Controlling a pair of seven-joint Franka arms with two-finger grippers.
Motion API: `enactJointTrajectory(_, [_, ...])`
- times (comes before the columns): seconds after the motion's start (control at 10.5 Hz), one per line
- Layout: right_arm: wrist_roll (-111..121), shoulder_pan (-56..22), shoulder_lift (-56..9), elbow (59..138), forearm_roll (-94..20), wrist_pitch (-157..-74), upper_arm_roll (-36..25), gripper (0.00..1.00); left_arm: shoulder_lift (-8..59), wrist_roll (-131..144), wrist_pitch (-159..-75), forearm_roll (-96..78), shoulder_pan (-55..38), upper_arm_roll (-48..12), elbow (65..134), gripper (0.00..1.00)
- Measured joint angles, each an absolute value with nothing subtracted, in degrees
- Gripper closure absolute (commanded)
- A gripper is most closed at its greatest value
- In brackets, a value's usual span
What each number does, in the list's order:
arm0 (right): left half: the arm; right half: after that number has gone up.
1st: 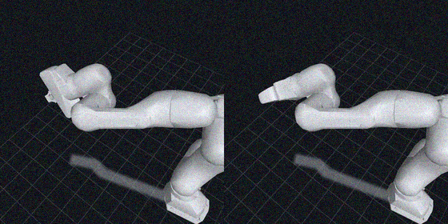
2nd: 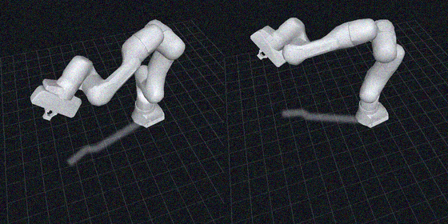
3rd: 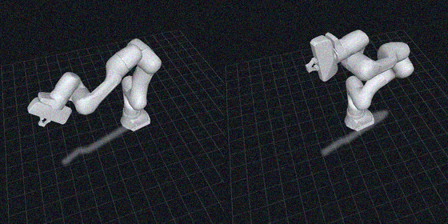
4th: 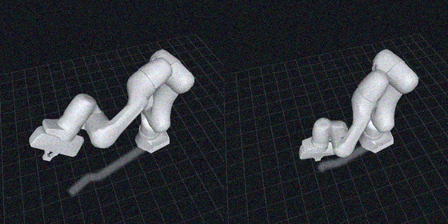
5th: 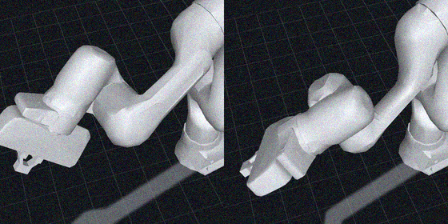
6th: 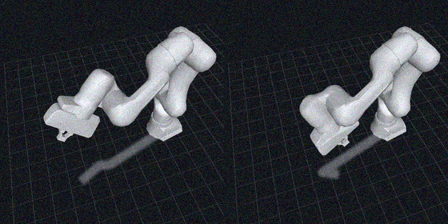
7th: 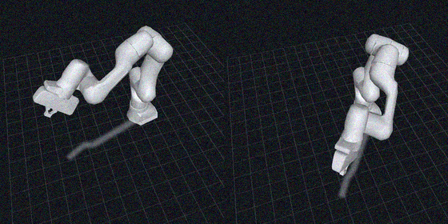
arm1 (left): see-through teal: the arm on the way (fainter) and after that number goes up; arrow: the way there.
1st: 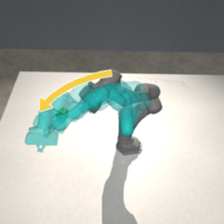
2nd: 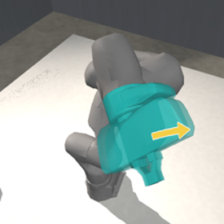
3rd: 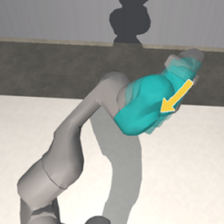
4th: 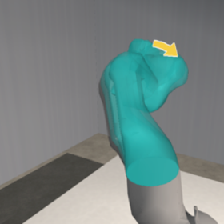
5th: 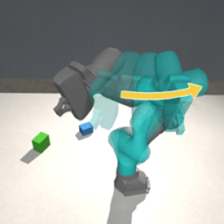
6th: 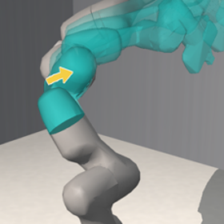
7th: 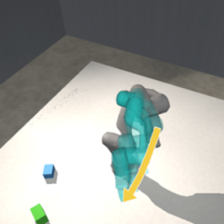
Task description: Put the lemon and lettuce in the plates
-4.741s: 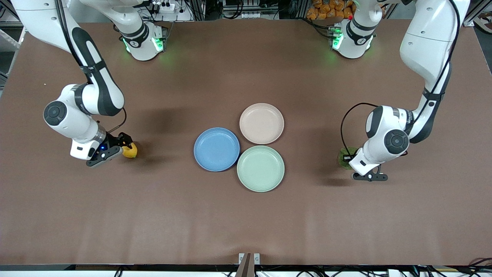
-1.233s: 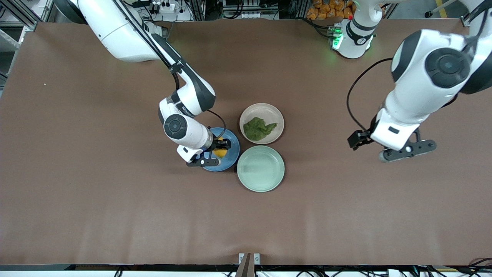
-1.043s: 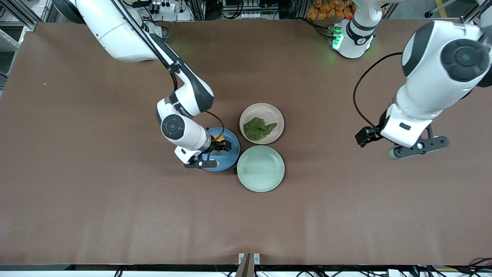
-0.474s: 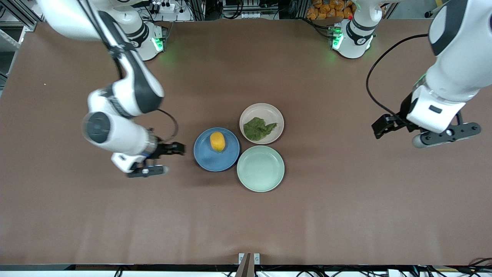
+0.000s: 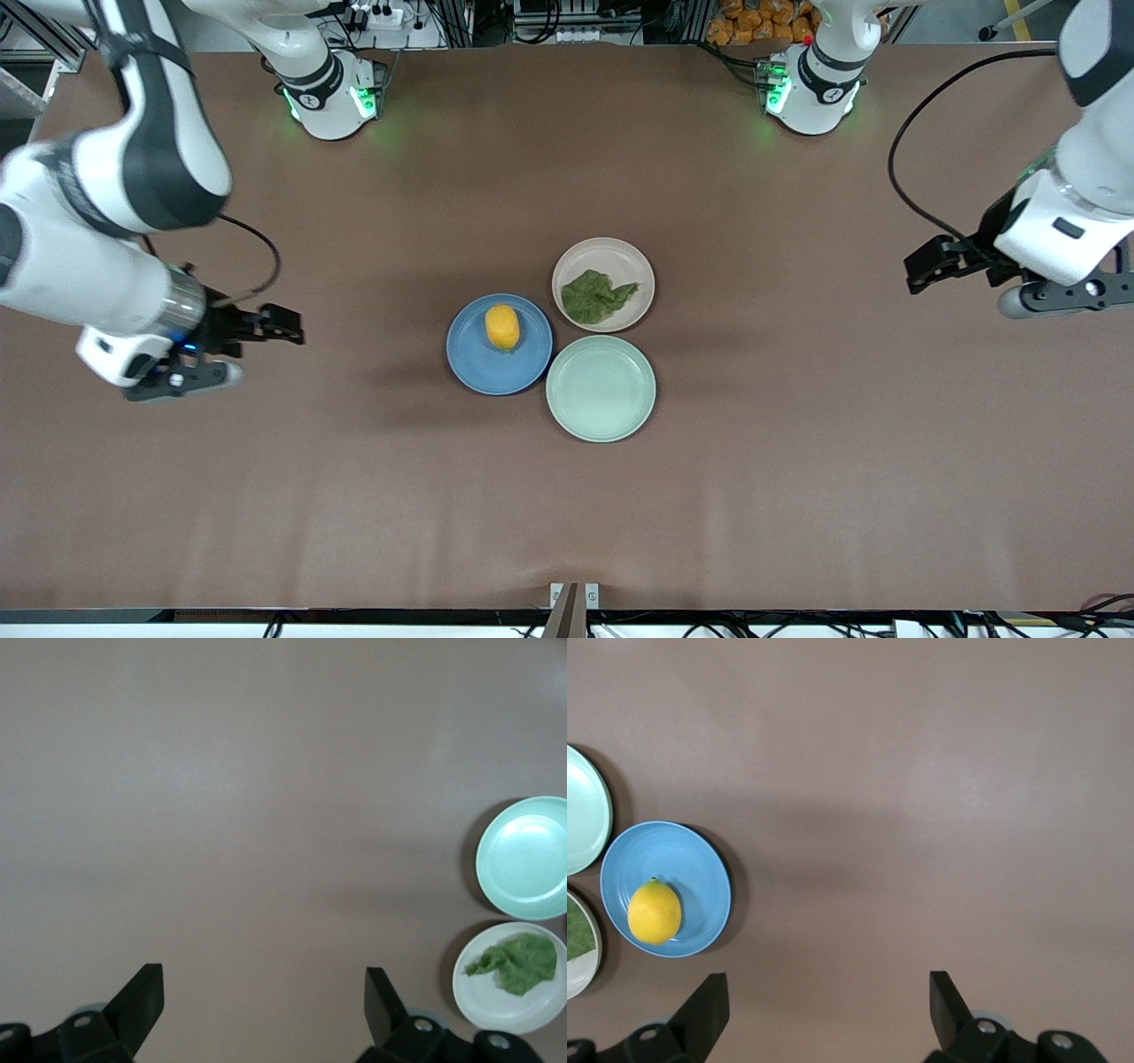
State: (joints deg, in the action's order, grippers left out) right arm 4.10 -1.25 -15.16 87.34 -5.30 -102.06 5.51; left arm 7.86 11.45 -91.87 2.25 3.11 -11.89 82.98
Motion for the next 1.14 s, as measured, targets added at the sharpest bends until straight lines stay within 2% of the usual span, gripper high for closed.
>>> enactJointTrajectory(0.19, [5.0, -0.6, -9.9, 86.9, -4.8, -97.8, 3.7, 0.0, 6.7, 7.8, -89.9, 1.3, 3.3, -9.7, 83.0, 0.0])
enactJointTrajectory(0.47, [4.8, -1.4, -3.6, 86.6, 1.2, -93.8, 3.1, 0.0, 5.0, 7.7, -89.1, 1.2, 3.2, -9.6, 83.0, 0.0])
enactJointTrajectory(1.14, [-1.7, -4.4, -3.1, 85.8, 2.1, -92.7, 1.3, 0.0, 4.5, 7.7, -87.4, 1.2, 3.0, -9.6, 83.0, 0.0])
